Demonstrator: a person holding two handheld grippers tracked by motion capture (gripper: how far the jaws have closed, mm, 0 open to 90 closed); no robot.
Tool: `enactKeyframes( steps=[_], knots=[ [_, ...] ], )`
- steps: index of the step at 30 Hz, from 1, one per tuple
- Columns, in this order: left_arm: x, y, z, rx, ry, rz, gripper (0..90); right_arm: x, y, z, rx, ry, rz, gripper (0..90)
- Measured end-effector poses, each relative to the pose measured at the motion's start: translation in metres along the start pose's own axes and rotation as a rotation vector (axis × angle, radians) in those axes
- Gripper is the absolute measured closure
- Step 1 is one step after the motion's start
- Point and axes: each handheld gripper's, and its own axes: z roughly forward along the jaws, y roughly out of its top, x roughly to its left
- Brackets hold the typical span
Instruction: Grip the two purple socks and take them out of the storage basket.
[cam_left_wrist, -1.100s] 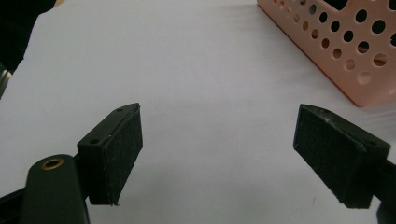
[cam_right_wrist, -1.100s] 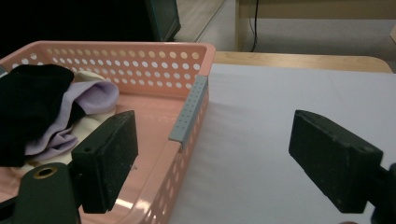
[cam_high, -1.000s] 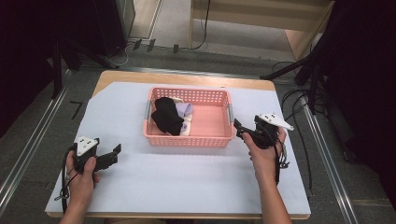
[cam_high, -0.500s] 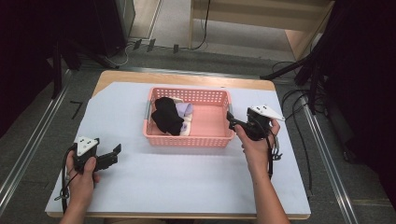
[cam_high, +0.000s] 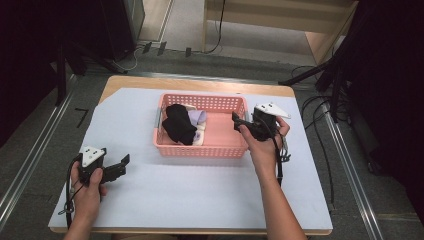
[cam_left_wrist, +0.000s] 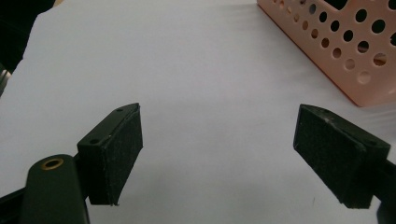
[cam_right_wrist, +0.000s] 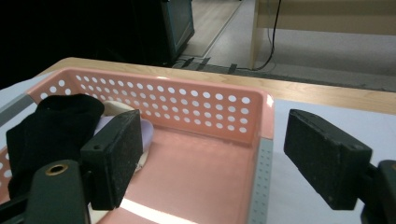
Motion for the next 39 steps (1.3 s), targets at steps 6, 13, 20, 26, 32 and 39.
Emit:
enactKeyframes(
  steps=[6,13,20,26,32,39],
  knots=[
    [0.0,0.0,0.0,0.001,-0.002,-0.001,16.4,0.004,0.006,0.011,0.0,0.009,0.005,21.6],
    [0.0,0.0,0.0,0.0,-0.001,-0.001,16.4,0.012,0.009,0.029,0.019,0.01,-0.001,23.4],
    [0.0,0.0,0.0,0.0,-0.001,0.0,16.4,0.024,0.01,0.048,0.035,-0.004,-0.018,25.8],
    [0.0,0.0,0.0,0.0,0.0,0.004,16.4,0.034,0.009,0.064,0.072,0.011,-0.042,29.6],
    [0.001,0.0,0.0,0.002,-0.003,0.001,16.4,0.056,0.006,0.088,0.152,0.076,-0.065,41.4],
    [0.001,0.0,0.0,0.002,-0.007,-0.001,16.4,0.072,0.0,0.109,0.207,0.088,-0.065,48.9]
  ],
)
